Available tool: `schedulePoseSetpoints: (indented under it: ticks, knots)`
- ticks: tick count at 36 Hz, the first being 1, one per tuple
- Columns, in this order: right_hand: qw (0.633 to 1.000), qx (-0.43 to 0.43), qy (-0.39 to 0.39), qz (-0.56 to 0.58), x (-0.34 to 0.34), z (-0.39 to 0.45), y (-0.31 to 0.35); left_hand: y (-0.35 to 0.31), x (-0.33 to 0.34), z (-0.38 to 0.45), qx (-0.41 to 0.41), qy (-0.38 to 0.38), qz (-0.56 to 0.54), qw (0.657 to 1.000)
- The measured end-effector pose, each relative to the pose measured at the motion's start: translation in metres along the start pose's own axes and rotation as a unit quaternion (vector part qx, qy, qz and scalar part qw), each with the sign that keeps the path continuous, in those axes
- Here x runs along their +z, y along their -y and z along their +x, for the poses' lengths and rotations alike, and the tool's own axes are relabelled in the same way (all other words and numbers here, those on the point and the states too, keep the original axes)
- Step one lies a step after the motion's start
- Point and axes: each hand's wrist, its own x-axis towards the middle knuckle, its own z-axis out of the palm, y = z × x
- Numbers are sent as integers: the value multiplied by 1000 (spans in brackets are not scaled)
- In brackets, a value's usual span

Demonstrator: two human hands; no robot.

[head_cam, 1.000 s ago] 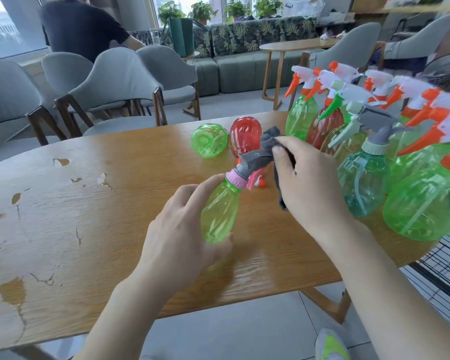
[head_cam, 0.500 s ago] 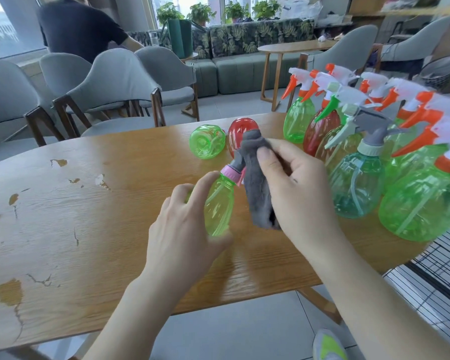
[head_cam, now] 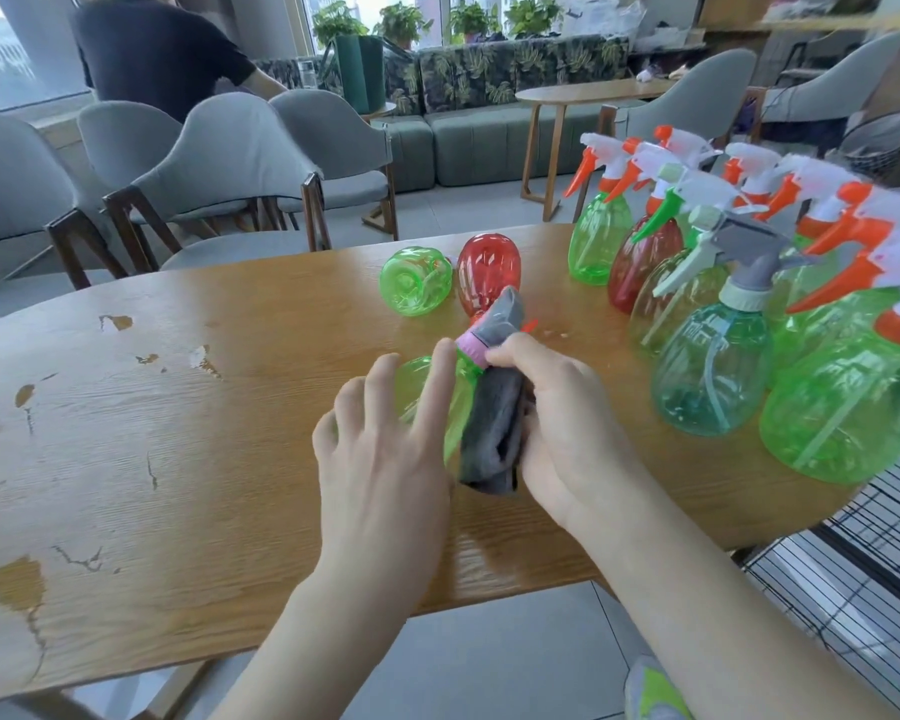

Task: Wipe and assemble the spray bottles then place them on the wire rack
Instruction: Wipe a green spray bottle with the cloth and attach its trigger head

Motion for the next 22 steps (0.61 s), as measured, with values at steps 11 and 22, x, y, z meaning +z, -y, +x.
schedulePoseSetpoints:
  ticks: [11,22]
  knots:
    - [998,-39,-6,-42,-19,25,0,-26,-28,-13,-45,67,-151,985]
    - [996,-28,79,-25,-18,24,-1,9,-34,12,-104,218,-363,900]
